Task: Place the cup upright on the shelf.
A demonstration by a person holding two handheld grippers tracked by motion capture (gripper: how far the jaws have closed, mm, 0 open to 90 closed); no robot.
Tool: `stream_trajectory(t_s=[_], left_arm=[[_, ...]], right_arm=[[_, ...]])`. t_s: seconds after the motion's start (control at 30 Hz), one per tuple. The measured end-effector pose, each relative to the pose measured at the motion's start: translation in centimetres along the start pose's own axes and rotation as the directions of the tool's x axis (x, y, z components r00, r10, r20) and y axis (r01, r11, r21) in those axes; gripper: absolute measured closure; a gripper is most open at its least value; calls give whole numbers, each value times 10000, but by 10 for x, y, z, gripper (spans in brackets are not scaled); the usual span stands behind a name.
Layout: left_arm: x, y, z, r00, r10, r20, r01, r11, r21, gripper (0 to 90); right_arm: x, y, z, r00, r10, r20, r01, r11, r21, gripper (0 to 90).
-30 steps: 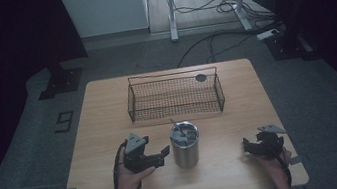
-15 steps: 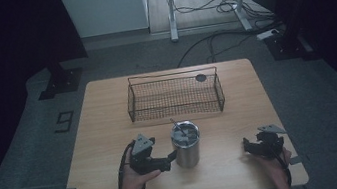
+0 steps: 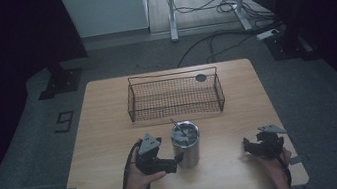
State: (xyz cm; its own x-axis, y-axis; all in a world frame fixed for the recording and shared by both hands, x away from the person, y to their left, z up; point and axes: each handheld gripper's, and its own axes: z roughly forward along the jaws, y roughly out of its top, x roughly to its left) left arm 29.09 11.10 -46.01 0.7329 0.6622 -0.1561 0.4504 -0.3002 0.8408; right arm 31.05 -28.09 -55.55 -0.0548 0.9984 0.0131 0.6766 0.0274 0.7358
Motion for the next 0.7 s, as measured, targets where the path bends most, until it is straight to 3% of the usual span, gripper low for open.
stream_trajectory(t_s=[0.2, 0.7], left_arm=[[-1, 2, 4, 10000, -58, 4, 57, 10000, 80, 32], [-13, 10, 27, 9997, 237, -39, -236, 9992, 309, 8]], right_arm=[[0, 0, 0, 10000, 1, 5, -1, 10000, -2, 117], [0, 0, 0, 10000, 4, 23, -4, 10000, -9, 121]])
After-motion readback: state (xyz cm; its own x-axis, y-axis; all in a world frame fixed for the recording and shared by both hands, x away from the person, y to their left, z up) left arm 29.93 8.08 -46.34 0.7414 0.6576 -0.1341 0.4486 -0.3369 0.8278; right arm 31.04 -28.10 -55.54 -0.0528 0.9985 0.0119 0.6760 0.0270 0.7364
